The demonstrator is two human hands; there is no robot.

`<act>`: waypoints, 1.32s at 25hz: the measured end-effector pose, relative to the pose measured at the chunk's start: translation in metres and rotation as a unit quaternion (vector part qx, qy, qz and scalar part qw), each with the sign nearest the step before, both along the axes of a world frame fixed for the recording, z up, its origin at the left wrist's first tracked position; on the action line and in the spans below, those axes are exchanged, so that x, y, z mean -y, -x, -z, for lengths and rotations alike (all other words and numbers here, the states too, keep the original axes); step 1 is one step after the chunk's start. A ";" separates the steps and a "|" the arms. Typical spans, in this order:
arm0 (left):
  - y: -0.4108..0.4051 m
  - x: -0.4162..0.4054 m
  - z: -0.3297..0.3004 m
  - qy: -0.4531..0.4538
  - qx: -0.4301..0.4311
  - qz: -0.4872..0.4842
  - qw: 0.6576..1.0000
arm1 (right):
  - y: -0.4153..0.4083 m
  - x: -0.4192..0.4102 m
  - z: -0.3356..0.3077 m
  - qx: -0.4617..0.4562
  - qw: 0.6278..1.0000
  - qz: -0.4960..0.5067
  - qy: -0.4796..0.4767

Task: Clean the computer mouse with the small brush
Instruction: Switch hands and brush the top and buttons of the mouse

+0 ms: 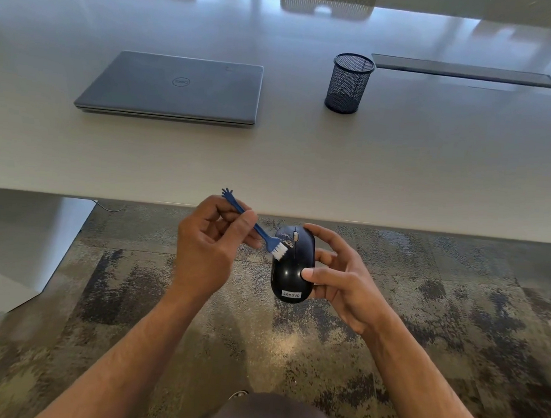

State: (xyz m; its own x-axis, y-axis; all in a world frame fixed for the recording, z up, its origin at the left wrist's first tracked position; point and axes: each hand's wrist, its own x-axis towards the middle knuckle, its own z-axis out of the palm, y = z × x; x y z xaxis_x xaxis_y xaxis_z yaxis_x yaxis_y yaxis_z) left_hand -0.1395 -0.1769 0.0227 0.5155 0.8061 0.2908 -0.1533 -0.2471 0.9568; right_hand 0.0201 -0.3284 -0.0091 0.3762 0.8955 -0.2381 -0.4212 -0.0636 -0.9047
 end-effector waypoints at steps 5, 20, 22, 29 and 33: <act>-0.011 0.000 0.002 -0.023 -0.001 0.030 0.999 | 0.001 0.000 0.001 -0.003 1.000 -0.012 -0.003; -0.025 0.000 0.006 -0.006 -0.002 0.018 1.000 | -0.001 -0.001 0.000 0.001 1.000 -0.011 0.001; -0.026 -0.004 0.007 0.002 -0.026 -0.007 1.000 | 0.000 0.001 0.000 -0.003 1.000 -0.014 -0.001; -0.024 0.000 0.005 0.041 0.021 0.007 0.999 | -0.002 0.010 0.003 0.004 1.000 -0.003 0.003; -0.027 0.005 0.004 0.016 -0.005 0.044 0.999 | 0.000 0.011 0.001 0.001 1.000 -0.010 0.000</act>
State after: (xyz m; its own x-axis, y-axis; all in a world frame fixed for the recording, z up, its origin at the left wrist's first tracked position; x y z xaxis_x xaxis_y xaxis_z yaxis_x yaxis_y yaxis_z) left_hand -0.1129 -0.1822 0.0190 0.5881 0.7661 0.2593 -0.1632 -0.2017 0.9658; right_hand 0.0198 -0.3391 -0.0104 0.3585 0.9029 -0.2371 -0.4177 -0.0720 -0.9057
